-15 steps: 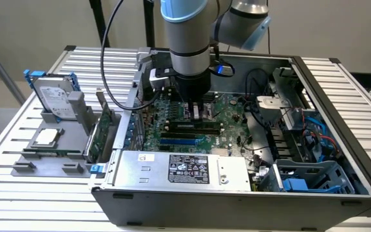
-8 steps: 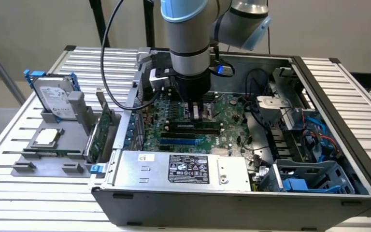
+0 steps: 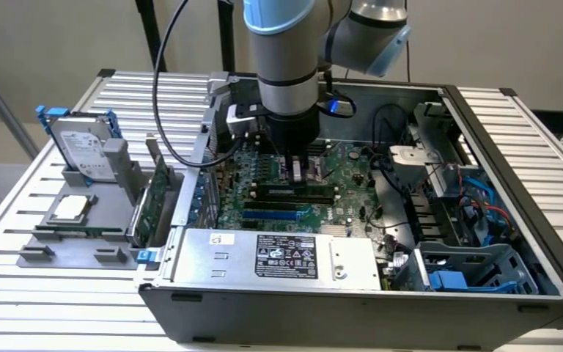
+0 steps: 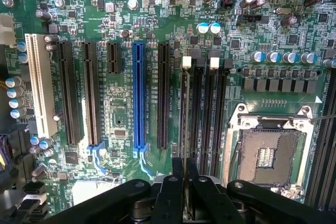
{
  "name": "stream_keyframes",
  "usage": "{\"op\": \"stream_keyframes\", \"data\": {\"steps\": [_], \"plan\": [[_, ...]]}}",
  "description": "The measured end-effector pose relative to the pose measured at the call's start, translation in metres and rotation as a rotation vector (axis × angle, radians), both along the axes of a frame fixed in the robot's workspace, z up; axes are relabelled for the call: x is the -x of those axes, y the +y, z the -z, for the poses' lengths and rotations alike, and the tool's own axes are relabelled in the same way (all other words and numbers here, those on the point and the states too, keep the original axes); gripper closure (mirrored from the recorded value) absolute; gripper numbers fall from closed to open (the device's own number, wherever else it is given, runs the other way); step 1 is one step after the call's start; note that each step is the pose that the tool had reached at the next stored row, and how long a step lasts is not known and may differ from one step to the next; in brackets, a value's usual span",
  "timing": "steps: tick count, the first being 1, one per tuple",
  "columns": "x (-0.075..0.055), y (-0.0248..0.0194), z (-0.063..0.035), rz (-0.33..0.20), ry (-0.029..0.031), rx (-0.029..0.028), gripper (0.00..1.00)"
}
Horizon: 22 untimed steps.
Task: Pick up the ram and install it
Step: 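Press down the ram until it locks into place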
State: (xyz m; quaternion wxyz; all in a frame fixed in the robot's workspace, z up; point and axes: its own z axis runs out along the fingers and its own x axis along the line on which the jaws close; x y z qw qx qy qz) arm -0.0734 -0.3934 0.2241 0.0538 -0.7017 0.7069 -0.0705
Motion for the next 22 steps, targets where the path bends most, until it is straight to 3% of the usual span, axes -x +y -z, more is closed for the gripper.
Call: {"op": "stream_keyframes", "data": {"steps": [9,14,22], "plan": [[0.0001,0.0010,0.0019,0.006,-0.0001,0.0053,1.00],[0.0000,0.0037,0.0024,0.006,-0.0001,0.0091,1.00],[0.0001,0.0037,0.0037,0.007,0.0001,0.0214,1.00]]}}
